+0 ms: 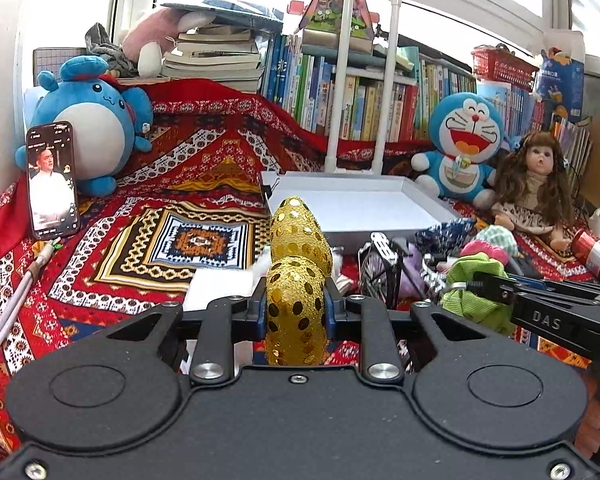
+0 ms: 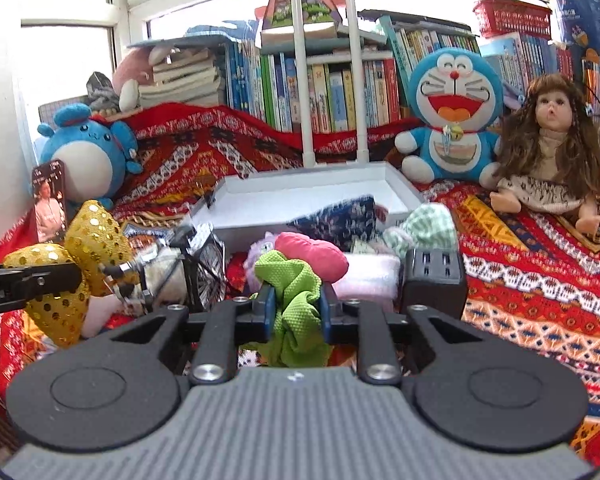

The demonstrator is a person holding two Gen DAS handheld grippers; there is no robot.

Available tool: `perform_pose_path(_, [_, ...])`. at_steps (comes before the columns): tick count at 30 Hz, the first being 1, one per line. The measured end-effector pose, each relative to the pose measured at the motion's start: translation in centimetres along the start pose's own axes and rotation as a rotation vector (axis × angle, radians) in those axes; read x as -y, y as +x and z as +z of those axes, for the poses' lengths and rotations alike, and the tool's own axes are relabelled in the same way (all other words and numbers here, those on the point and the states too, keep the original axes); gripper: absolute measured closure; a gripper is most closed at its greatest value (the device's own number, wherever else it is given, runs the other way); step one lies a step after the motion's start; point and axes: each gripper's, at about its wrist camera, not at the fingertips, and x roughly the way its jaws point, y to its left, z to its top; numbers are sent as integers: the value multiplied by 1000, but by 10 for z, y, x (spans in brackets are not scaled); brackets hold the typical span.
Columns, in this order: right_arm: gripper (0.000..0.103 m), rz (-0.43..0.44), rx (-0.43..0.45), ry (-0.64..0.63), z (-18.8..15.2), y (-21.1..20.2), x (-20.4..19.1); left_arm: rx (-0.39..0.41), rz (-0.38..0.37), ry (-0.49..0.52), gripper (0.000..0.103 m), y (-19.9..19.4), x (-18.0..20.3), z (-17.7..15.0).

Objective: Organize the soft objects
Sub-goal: 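Carry the gold bow in the left tool while the right tool carries the scrunchies to the white tray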

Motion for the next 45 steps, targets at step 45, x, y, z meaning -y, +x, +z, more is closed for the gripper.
perform_pose_path(45, [77, 56, -42, 171, 145, 67, 62, -189, -290, -197, 79, 133, -6, 168])
